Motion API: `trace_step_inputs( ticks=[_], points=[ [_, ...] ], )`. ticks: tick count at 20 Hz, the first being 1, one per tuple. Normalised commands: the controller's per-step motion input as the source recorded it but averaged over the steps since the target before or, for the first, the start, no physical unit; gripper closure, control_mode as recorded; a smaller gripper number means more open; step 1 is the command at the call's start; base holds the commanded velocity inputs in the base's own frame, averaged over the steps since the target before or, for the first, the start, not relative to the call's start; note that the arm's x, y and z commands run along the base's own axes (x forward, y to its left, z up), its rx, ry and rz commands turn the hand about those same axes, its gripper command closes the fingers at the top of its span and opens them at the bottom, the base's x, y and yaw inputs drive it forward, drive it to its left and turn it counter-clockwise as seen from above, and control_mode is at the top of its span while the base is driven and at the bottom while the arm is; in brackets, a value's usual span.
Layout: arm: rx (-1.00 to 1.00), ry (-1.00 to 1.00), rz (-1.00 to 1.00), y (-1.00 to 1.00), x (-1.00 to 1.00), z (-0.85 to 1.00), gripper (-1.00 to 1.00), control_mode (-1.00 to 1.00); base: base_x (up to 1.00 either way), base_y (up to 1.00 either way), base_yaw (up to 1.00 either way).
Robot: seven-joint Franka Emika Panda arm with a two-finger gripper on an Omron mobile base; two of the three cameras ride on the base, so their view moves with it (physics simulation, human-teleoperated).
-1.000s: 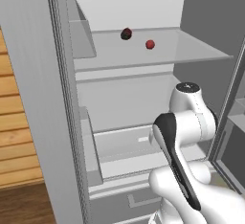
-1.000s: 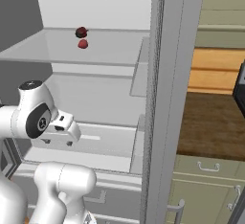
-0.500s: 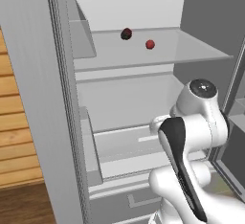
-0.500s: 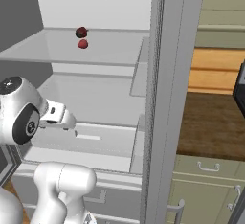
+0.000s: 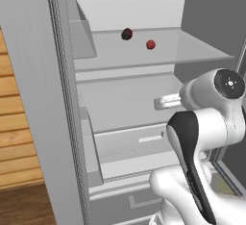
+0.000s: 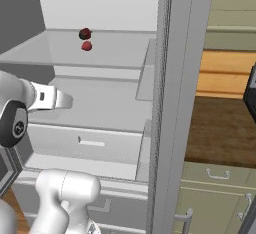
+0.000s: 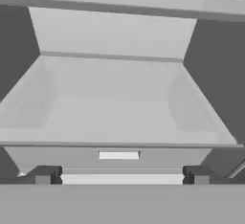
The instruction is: Take the strawberry from the fridge and place it on top of the pancake, located on the dining counter.
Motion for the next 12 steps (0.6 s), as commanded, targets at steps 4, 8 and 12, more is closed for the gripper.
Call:
trace_step_inputs(
  ticks=[4, 8, 12],
  points=[
    [0.04, -0.20, 0.00, 0.00, 0.06, 0.96, -1.00, -1.00, 0.00, 0.00, 0.00],
    [0.01, -0.16, 0.00, 0.00, 0.38, 0.76, -1.00, -1.00, 0.00, 0.00, 0.00],
    [0.01, -0.12, 0.00, 0.00, 0.59, 0.37, -1.00, -1.00, 0.00, 0.00, 0.00]
  ],
)
